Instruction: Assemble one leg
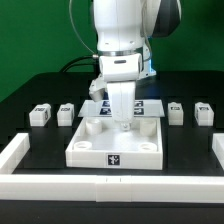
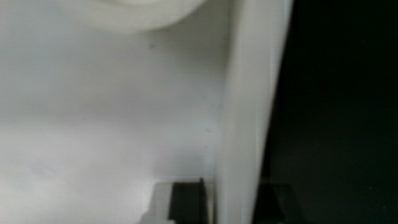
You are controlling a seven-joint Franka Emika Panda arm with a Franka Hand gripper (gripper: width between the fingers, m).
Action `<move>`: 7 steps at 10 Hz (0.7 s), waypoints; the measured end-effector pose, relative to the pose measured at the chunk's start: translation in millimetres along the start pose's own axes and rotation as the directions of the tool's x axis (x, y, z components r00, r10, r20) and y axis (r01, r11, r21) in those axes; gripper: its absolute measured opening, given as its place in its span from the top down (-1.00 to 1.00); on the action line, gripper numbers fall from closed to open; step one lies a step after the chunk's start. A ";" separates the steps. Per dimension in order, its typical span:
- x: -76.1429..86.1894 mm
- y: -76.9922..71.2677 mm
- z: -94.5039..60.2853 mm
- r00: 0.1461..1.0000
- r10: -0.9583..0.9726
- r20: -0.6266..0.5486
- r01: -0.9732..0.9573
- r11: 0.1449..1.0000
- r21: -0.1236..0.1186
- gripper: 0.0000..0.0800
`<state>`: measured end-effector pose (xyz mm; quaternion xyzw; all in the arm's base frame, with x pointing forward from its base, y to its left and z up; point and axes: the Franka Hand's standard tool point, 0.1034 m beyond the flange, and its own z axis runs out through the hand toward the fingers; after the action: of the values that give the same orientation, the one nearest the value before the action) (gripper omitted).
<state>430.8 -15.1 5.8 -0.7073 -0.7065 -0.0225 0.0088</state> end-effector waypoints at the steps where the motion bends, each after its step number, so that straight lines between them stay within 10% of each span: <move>1: -0.3 -0.1 0.0 1.000 0.001 0.000 -0.001 1.000 0.000 0.85; 7: -0.1 0.6 -0.1 1.000 0.001 0.000 -0.001 1.000 0.001 0.85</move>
Offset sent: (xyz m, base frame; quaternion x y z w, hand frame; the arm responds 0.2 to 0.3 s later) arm 0.0000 0.0000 0.0000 0.0000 0.0000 0.0000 1.0000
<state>431.4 -15.2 5.9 -0.7076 -0.7062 -0.0221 0.0092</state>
